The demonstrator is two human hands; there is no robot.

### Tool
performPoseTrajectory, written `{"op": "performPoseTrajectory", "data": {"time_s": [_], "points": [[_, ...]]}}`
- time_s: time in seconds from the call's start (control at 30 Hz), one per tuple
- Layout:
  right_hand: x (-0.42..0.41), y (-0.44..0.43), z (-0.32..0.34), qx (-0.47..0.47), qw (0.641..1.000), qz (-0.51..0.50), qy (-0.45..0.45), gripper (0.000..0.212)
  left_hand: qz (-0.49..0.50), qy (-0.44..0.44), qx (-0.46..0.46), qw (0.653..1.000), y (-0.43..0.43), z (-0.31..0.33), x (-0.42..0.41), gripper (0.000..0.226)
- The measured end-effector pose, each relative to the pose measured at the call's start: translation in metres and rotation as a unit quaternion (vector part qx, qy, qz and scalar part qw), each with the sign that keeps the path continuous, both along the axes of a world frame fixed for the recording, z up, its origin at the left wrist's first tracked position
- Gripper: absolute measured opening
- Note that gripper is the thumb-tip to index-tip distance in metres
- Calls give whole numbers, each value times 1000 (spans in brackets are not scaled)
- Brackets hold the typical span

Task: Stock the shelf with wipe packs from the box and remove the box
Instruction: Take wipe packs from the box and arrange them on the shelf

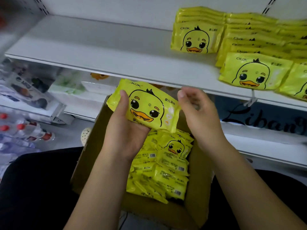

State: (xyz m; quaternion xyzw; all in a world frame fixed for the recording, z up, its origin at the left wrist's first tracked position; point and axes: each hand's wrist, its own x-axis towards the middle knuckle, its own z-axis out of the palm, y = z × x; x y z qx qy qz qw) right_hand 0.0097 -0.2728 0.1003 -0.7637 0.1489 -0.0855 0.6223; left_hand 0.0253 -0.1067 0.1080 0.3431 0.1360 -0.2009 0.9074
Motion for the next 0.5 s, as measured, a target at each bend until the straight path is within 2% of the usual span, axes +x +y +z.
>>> {"op": "performPoseTrajectory", "data": {"time_s": [0.1, 0.17, 0.23, 0.33, 0.43, 0.5], "points": [[5, -1, -11, 153, 980, -4, 127, 42, 33, -10, -48, 998, -4, -3, -4, 51], [5, 4, -16, 190, 974, -12, 126, 50, 51, -12, -63, 997, -6, -4, -6, 50], [6, 7, -17, 183, 978, -53, 85, 43, 59, -9, -37, 998, -4, -4, -7, 47], [9, 2, -12, 217, 969, -109, 53, 31, 53, 0, 84, 995, 4, -6, -6, 33], [10, -2, -11, 236, 963, -123, 37, 40, 44, -23, 244, 969, 10, -4, -8, 28], [9, 0, -11, 245, 963, -103, 45, 47, 55, -44, 309, 948, 12, -3, -9, 31]]}}
